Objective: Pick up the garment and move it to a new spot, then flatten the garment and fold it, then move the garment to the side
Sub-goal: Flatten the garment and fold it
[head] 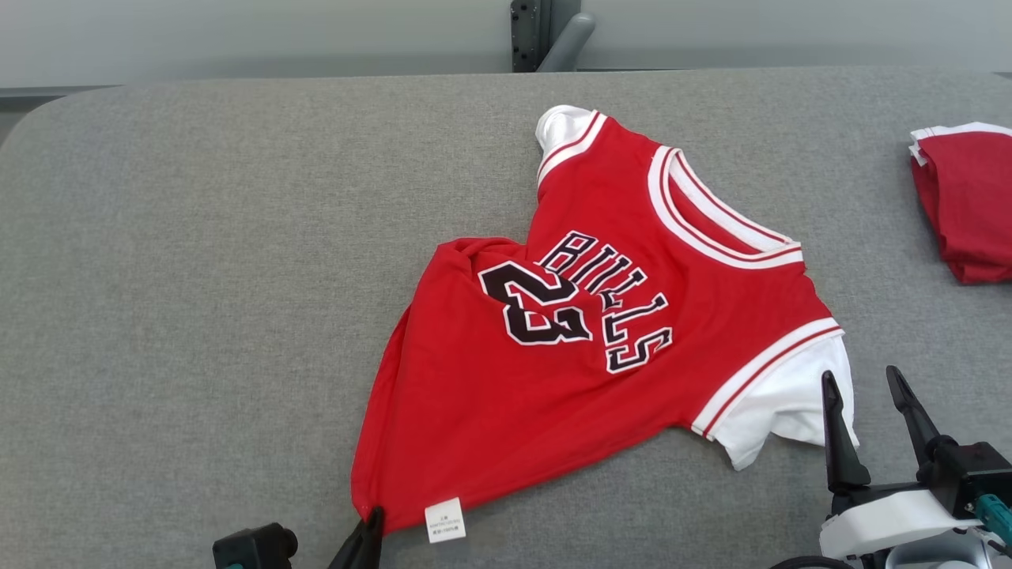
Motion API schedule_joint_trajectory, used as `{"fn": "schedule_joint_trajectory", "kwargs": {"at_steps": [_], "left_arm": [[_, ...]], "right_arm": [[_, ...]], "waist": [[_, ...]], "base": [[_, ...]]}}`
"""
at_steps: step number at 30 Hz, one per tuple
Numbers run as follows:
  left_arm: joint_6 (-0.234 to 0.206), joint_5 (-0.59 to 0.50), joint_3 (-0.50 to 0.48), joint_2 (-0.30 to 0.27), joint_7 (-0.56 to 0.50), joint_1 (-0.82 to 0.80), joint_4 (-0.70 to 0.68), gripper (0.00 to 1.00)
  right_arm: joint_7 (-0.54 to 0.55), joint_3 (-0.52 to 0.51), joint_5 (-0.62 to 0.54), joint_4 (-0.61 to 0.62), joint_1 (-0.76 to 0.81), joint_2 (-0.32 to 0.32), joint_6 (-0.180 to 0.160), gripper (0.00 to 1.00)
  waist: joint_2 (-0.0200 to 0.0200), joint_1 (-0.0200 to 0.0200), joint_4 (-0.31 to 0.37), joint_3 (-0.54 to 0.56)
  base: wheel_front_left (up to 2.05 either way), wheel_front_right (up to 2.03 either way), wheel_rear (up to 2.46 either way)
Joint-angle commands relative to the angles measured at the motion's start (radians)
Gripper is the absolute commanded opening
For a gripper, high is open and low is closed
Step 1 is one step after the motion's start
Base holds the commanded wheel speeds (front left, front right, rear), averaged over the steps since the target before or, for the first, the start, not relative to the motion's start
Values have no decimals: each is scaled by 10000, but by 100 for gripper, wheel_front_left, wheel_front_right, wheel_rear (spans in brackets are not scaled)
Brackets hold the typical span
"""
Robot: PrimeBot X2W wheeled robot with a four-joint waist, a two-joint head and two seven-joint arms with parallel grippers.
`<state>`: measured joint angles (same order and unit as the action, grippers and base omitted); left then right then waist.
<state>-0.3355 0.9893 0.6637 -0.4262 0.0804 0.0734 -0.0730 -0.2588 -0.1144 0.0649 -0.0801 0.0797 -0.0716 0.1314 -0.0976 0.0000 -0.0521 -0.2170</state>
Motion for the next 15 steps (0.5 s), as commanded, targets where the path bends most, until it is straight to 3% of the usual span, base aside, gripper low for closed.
{"fn": "schedule_joint_trajectory", "kwargs": {"at_steps": [1,2,3,8,10,15], "left_arm": [[1,-51,-25,98,132,13,139,31],[-45,-154,-23,150,236,-47,340,87],[-84,-276,24,171,319,-120,528,100],[-333,-1224,-435,344,1607,-280,1242,100],[-222,-1576,-780,570,1798,-95,1210,100],[123,-3955,-2592,1163,1840,534,400,100]], "right_arm": [[-64,10,-40,-28,125,-6,-15,100],[-65,26,-41,-39,139,-10,-15,100],[-65,43,-46,-51,146,-11,-15,100],[-64,-46,-43,126,228,31,-15,100],[-64,-155,-67,294,307,54,-15,100],[-64,-469,-148,809,505,87,-15,100]], "waist": [[2,0,-177,126],[2,0,-190,144],[2,0,-189,164],[2,0,-92,379],[2,0,-47,511],[2,0,61,758]], "base": [[0,0,0],[0,0,0],[0,0,0],[0,0,0],[0,0,0],[0,0,0]]}}
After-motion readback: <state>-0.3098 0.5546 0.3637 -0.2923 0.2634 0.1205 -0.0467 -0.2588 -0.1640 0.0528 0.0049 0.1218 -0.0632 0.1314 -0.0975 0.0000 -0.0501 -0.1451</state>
